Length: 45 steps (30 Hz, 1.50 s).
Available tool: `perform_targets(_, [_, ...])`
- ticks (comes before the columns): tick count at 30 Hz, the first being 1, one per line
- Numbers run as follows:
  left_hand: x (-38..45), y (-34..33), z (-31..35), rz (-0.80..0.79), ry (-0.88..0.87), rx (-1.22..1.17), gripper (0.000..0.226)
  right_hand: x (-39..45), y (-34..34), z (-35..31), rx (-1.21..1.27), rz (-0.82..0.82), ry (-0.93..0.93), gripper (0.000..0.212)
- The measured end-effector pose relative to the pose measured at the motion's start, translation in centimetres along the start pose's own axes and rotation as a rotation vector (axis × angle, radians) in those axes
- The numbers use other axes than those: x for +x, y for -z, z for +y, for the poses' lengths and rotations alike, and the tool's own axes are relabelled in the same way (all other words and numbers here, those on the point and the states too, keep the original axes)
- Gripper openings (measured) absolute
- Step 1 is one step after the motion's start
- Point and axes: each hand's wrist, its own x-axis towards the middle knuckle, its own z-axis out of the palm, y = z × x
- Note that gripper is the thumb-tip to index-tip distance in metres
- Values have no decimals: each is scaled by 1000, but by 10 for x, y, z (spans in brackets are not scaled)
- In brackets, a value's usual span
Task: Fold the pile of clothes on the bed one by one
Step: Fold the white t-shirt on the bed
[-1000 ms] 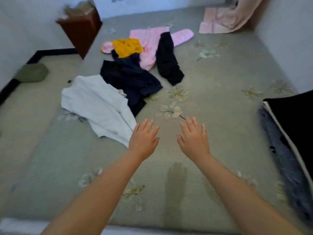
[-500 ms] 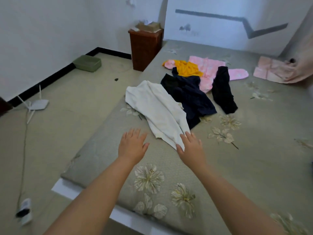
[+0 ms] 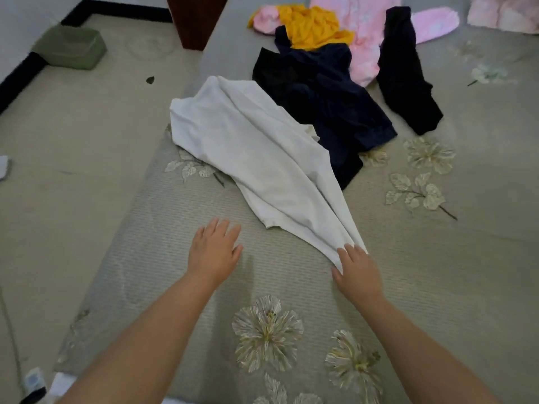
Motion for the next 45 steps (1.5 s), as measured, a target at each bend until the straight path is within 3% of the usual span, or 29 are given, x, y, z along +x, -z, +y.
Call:
perform_targets(3, [36, -41, 0, -70, -100, 40, 49, 6, -36, 14, -29, -114, -113, 40])
perform_targets(5, [59, -62, 6, -81, -166, 32, 49, 4, -58, 28, 72, -43, -126, 44])
perform_targets(11, [121, -97, 16, 67, -290, -21, 43, 9, -79, 61, 78, 264, 86, 38])
perform_targets(15, [135, -91, 15, 324, -524, -100, 31, 16, -75, 62, 72, 390, 82, 27])
perform_targets(17, [131, -82, 15, 280, -497, -180, 25, 17, -68, 58, 126, 449, 42, 23])
perform_targets(22, [94, -44, 1, 161, -217, -338, 18, 7, -39, 31, 112, 513, -76, 22])
perform_targets(27, [38, 25, -23, 282, -137, -474, 15, 14, 19, -11, 91, 523, -90, 35])
perform_targets(32, [20, 153, -15, 583, -170, -643, 11, 37, 130, -46, 140, 684, -45, 17])
perform_targets(38, [-29, 284, -9, 861, -254, -629, 15, 18, 275, -66, 256, 892, 27, 15])
perform_targets(45, [-136, 351, 8, 1088, -326, -502, 20, -69, 380, -111, 490, 1001, -174, 30])
